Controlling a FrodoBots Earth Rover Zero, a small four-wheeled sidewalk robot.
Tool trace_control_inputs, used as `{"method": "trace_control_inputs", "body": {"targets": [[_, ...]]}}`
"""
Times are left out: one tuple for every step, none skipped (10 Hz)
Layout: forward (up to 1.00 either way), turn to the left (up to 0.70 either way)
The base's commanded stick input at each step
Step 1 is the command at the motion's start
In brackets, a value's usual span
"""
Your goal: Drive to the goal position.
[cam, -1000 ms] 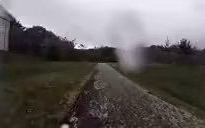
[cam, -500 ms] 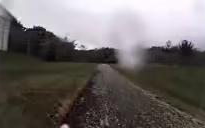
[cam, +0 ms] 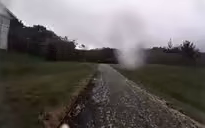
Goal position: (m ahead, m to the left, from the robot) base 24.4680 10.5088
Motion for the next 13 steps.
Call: {"method": "trace_control_inputs", "body": {"targets": [[0.7,0.0],[0.7,-0.03],[0.7,-0.25],[0.7,-0.35],[0.7,-0.35],[0.7,-0.35],[0.7,-0.35],[0.7,-0.35],[0.7,-0.35],[0.7,-0.3],[0.7,-0.06],[0.7,0.0],[0.7,0.0]]}}
